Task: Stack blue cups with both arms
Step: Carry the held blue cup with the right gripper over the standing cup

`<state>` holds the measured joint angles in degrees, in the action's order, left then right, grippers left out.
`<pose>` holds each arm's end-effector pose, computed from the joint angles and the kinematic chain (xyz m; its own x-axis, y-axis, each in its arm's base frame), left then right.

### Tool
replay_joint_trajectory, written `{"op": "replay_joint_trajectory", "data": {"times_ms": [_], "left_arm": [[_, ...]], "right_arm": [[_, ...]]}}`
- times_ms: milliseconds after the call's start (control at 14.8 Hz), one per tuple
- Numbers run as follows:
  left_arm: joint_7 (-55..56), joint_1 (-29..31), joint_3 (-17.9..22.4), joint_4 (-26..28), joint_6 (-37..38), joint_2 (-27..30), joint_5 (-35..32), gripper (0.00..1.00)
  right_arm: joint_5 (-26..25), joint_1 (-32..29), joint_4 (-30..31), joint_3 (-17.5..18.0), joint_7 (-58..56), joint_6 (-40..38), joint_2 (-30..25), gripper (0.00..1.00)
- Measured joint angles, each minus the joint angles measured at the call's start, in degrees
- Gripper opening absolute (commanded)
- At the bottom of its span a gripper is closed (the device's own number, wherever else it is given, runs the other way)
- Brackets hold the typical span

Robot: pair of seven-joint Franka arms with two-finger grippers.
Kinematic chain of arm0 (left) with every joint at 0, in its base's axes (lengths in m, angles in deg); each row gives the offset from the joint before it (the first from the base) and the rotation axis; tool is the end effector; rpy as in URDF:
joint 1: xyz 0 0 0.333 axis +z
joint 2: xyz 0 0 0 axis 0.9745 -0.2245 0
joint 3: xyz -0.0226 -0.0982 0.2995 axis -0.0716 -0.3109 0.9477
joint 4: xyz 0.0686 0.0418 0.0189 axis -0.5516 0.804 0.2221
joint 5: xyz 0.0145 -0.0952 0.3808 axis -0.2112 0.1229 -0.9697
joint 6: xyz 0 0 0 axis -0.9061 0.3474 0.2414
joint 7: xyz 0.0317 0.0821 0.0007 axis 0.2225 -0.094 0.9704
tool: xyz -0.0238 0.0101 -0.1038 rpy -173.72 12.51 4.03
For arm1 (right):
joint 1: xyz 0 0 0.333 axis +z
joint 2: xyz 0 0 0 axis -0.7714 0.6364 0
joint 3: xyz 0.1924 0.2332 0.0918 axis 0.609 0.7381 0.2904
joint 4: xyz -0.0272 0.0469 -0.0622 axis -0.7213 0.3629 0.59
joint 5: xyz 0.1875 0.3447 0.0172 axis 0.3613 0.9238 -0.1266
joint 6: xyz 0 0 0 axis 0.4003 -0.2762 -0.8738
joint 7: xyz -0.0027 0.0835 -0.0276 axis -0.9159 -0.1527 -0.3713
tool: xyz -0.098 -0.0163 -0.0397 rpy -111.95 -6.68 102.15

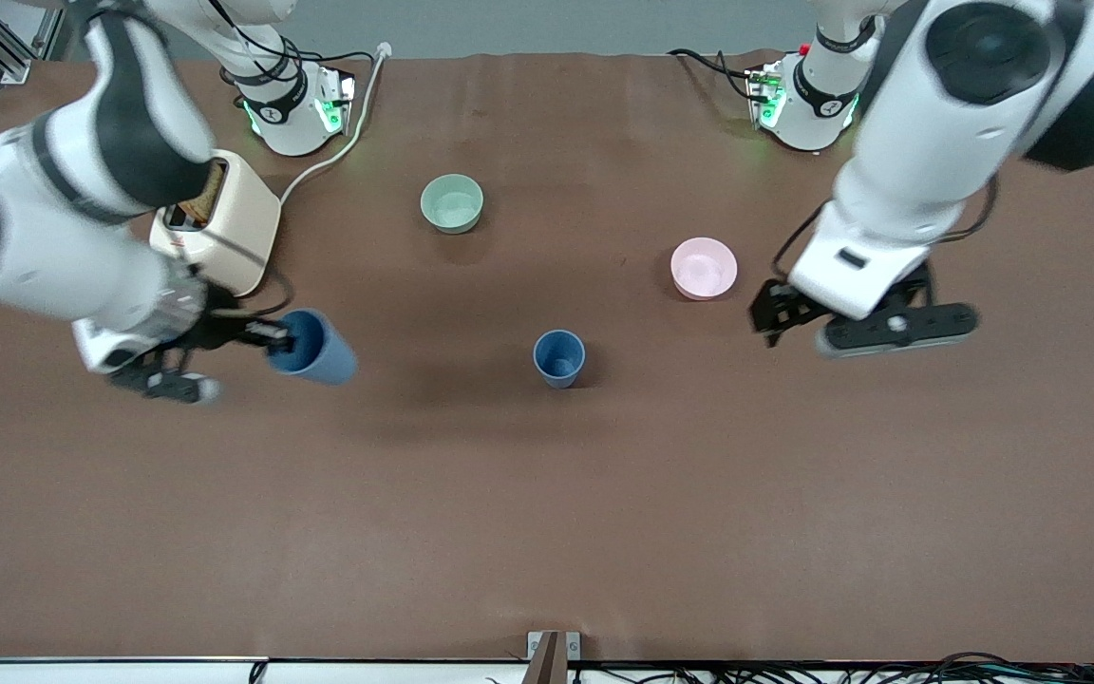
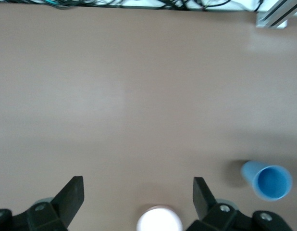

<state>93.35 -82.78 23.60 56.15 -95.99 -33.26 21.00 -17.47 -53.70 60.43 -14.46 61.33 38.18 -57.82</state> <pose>0.5926 -0.2332 0.6061 0.9907 0.0272 0.1331 0.0379 -0.9962 -0.0782 0.5995 0.2078 0.4942 0.9505 -0.2669 -0.1594 -0.2933 -0.9397 -0.1757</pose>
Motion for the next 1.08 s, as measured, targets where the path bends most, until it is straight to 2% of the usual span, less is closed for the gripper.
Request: {"op": "replay_joint_trajectory", "data": {"times_ms": [203,407,610,746,881,1085], "left_arm": [[-9.72,3.66,0.86,0.69,3.84,4.51,2.84,1.00],[-15.04,3.20,6.39,5.53,4.98,10.26,8.18,1.00],[-19.58,2.30,12.38,11.73,5.08,15.75,11.92,1.00],[-20.77,1.44,14.37,14.95,5.08,18.43,12.45,1.00],[-20.79,0.93,14.66,16.62,5.08,20.13,12.45,1.00],[-20.79,0.74,14.66,17.00,5.23,21.04,12.49,1.00]], "right_arm": [[-3.10,0.37,0.92,9.65,15.97,5.54,1.18,0.00],[-7.39,1.14,1.84,15.30,26.86,11.83,5.66,0.00],[-15.63,3.24,2.00,18.39,37.20,15.88,12.12,0.00],[-20.72,4.50,2.00,19.77,43.37,18.49,16.04,0.00],[-22.80,5.18,1.96,20.32,46.36,21.51,18.65,0.00],[-22.92,5.53,1.62,20.59,47.41,22.35,19.96,0.00]]}}
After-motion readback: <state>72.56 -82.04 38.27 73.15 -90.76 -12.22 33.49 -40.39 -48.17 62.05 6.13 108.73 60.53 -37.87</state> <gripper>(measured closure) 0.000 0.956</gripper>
